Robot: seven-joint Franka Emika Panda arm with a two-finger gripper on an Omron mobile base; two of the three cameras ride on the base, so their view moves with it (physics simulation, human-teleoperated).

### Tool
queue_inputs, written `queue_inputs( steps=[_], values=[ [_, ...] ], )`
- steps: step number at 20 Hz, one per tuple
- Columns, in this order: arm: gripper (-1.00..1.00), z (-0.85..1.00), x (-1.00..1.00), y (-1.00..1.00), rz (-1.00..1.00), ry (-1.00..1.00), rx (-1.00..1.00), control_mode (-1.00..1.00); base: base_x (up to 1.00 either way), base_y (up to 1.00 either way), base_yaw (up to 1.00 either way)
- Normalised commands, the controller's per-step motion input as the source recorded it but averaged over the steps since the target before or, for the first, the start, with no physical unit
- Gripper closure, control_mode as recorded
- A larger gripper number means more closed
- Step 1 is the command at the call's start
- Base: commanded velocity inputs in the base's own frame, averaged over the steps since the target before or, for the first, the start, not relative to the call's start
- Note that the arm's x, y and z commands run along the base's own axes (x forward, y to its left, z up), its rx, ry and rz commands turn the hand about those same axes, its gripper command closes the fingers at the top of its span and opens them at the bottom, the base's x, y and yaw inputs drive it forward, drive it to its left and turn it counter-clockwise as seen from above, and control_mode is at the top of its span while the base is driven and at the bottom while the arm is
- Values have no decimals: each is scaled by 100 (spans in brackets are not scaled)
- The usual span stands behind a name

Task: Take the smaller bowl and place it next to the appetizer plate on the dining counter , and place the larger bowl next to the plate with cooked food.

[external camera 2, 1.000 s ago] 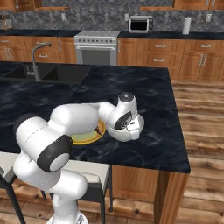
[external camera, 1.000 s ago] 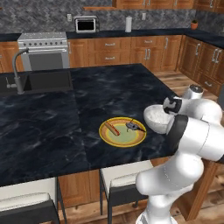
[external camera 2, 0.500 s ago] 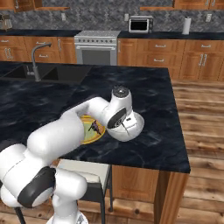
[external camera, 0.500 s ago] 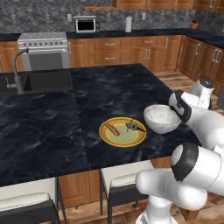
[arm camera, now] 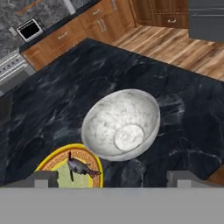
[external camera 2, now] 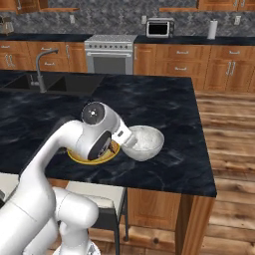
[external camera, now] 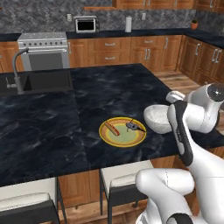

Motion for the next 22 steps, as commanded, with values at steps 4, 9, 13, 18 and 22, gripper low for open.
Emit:
queue_inputs(
  steps=[4,9,13,18,22],
  values=[
    [-100,100,-13,55,10,0,-30,-100,0,0,0],
    [-100,90,-21,41,20,0,-24,-100,0,0,0],
    [-100,40,-45,48,33,-1,-18,-100,0,0,0],
    [-100,7,-74,50,33,-8,-17,-100,0,0,0],
    [-100,5,-26,32,14,-2,-12,-100,0,0,0]
  ],
)
